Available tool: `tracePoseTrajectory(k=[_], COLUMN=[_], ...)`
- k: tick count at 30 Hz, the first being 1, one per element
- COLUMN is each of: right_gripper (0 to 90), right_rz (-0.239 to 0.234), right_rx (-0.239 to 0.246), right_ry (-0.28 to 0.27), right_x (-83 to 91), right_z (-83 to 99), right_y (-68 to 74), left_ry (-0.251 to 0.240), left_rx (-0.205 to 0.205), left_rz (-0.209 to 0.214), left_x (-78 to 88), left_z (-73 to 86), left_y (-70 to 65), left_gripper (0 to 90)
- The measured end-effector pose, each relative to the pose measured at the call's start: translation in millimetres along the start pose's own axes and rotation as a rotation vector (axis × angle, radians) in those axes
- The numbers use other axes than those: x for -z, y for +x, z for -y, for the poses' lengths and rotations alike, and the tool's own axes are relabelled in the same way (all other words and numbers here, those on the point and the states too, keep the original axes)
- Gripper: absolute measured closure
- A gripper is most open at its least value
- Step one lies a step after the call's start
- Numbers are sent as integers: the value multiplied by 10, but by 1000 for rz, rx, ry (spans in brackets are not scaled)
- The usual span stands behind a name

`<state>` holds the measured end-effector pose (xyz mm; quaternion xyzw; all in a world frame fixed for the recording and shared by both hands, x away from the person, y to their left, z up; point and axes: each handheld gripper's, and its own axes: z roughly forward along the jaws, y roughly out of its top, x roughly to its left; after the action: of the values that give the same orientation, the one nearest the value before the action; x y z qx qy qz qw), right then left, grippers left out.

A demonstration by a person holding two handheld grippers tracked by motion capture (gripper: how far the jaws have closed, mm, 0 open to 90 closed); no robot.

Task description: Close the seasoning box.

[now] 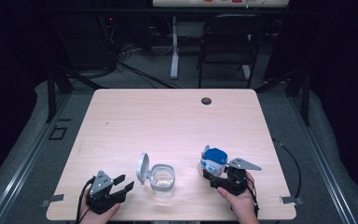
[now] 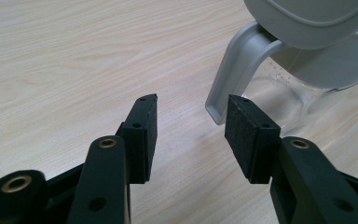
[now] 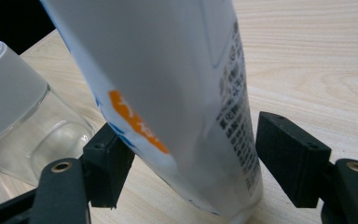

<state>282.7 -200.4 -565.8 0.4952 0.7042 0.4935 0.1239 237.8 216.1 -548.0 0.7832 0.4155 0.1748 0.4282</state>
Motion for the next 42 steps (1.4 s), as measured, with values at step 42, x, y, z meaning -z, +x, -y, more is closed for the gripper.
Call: tracePoseTrajectory(k=[42], right_gripper=[235], right_rz=[-57], right_rx=[-46], right_ry=[108], right_x=[-188], right_z=[-8], right_y=[-113], left_ry=[6], left_rx=[2], left_rz=[2], left_x=[-9], left_z=[9], left_y=[20], left_gripper=[549])
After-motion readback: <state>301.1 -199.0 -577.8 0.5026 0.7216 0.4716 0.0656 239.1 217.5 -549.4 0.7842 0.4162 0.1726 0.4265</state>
